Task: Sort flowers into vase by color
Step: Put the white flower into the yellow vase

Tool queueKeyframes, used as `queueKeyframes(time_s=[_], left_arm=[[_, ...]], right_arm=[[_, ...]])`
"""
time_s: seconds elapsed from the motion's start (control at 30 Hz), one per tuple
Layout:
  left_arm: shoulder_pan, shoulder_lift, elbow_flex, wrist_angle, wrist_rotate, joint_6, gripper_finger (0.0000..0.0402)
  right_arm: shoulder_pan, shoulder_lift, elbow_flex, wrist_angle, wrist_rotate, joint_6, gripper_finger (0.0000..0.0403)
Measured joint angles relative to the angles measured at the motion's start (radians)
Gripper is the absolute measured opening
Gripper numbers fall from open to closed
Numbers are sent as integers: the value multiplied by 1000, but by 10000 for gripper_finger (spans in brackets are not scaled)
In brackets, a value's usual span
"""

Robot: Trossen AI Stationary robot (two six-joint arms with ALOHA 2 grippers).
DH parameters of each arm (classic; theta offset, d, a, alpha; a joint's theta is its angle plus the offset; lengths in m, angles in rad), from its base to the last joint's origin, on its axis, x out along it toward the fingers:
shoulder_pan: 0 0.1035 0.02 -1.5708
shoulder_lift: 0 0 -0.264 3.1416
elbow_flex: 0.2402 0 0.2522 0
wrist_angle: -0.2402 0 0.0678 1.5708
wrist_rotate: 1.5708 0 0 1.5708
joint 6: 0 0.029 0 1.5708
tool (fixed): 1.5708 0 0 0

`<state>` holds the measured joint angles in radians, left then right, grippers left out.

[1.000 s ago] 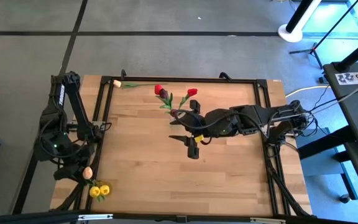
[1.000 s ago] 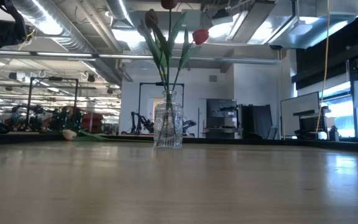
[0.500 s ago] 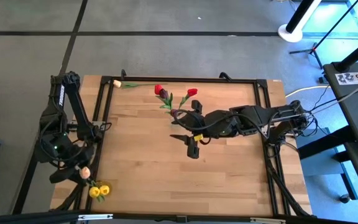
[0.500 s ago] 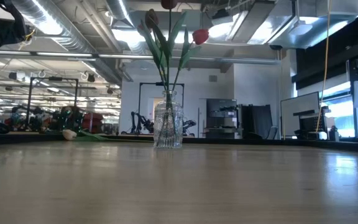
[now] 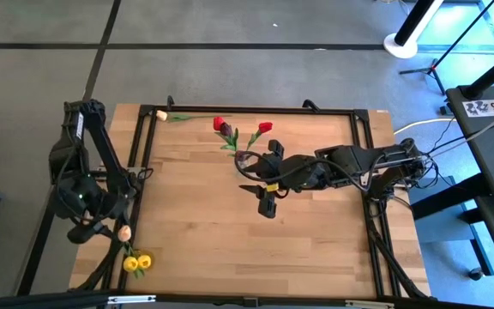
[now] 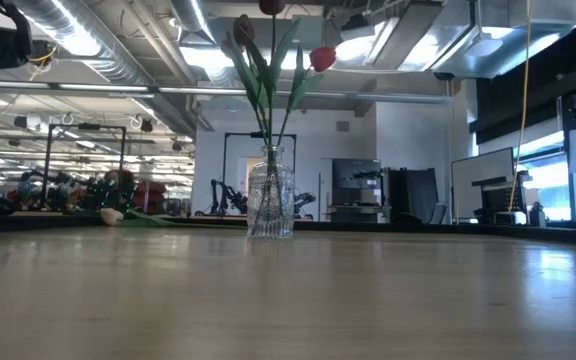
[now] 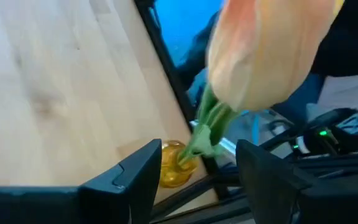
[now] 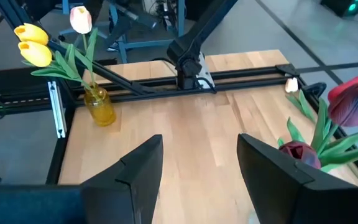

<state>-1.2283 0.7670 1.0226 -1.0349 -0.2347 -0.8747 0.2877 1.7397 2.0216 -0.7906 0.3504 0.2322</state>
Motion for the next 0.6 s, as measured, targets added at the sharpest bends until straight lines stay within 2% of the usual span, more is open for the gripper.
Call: queueKeyframes(time_s=[0.27,0.37,0.43,0.5,0.6], left_arm=[[4,5,87,-108,69,39,201],[4,6,156,-267,36,-49,201],[4,1,206,-413,-47,-169,201],[4,-25,246,-503,-195,-253,201],[4,-100,259,-526,-576,-347,201]], right_arm=[[0,0,0,-1,1,11,205],[-1,0,0,8,43,33,205],[-14,0,0,19,68,48,205],[-43,0,0,37,50,57,205],[-93,0,0,70,-18,92,205]])
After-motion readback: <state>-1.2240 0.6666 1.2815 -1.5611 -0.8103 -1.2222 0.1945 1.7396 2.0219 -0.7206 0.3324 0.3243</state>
